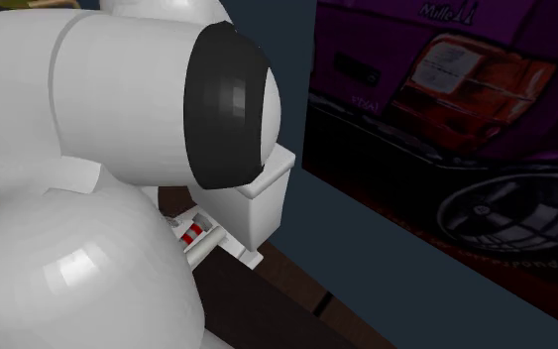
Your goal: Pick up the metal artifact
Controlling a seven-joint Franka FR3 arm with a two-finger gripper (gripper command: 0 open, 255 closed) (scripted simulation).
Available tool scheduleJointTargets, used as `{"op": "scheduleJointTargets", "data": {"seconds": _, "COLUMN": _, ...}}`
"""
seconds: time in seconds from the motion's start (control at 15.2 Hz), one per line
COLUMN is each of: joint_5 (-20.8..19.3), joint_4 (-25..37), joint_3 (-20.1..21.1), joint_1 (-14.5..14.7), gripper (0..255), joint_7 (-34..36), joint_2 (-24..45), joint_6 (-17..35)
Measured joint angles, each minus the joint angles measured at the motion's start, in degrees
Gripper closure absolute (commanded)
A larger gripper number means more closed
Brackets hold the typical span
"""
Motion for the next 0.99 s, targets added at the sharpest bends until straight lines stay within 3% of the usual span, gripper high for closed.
{"op": "scheduleJointTargets", "data": {"seconds": 0.53, "joint_5": -2.2, "joint_4": -0.9, "joint_3": -0.4, "joint_1": 0.8, "gripper": 0, "joint_7": 1.7, "joint_2": 4.3, "joint_6": 4.9}}
{"op": "scheduleJointTargets", "data": {"seconds": 0.59, "joint_5": -2.2, "joint_4": -0.9, "joint_3": -0.4, "joint_1": 0.8, "gripper": 255, "joint_7": 1.7, "joint_2": 4.4, "joint_6": 5.1}}
{"op": "scheduleJointTargets", "data": {"seconds": 0.99, "joint_5": -2.3, "joint_4": -1.0, "joint_3": -0.6, "joint_1": 0.6, "gripper": 255, "joint_7": 1.7, "joint_2": 4.1, "joint_6": 5.0}}
